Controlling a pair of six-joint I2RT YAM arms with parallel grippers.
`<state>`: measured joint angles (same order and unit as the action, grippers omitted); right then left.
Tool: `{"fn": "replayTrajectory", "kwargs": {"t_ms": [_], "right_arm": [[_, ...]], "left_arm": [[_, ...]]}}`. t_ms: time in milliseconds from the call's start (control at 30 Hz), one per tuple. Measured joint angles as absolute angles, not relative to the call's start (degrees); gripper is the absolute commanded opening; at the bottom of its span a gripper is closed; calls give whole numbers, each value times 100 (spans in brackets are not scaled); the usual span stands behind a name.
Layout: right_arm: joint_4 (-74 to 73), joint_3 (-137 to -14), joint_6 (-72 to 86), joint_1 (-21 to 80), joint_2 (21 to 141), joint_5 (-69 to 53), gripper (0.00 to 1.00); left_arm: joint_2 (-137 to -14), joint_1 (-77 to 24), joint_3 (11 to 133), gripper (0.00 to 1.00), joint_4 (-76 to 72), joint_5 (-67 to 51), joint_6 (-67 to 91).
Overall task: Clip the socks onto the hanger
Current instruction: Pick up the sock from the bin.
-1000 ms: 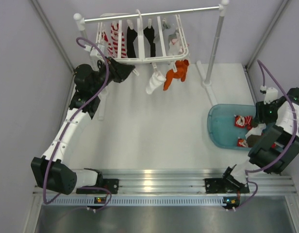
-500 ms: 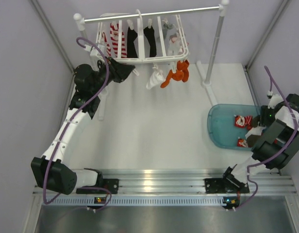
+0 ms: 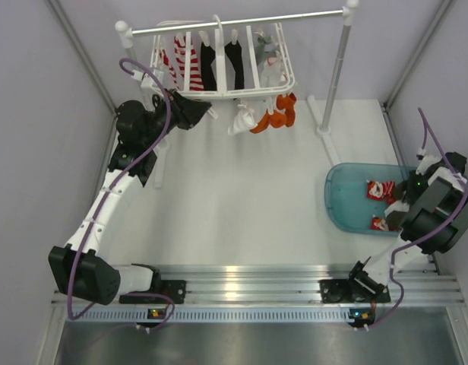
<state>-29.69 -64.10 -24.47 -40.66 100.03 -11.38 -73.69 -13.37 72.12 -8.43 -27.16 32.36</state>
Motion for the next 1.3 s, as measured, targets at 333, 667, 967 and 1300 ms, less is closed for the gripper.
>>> {"fn": "replayTrajectory", "kwargs": {"t_ms": [333, 667, 967, 1300], "right_arm": [[-3813, -6525, -3131, -4248, 9299, -1876, 0], [-4606, -7653, -4318, -4257, 8416, -2849, 0], [-5004, -7557, -3186, -4200, 8595, -3771, 0], [-4683, -6125, -2842, -3417, 8267, -4805, 0]], "left_arm": [[-7369, -1337, 7212, 0, -840, -2718, 3177], [-7367, -1337, 7212, 0, -836, -2716, 3131], [-7367, -1337, 7212, 0, -834, -2714, 3129], [-7367, -1337, 7212, 0, -834, -2718, 3131]]}}
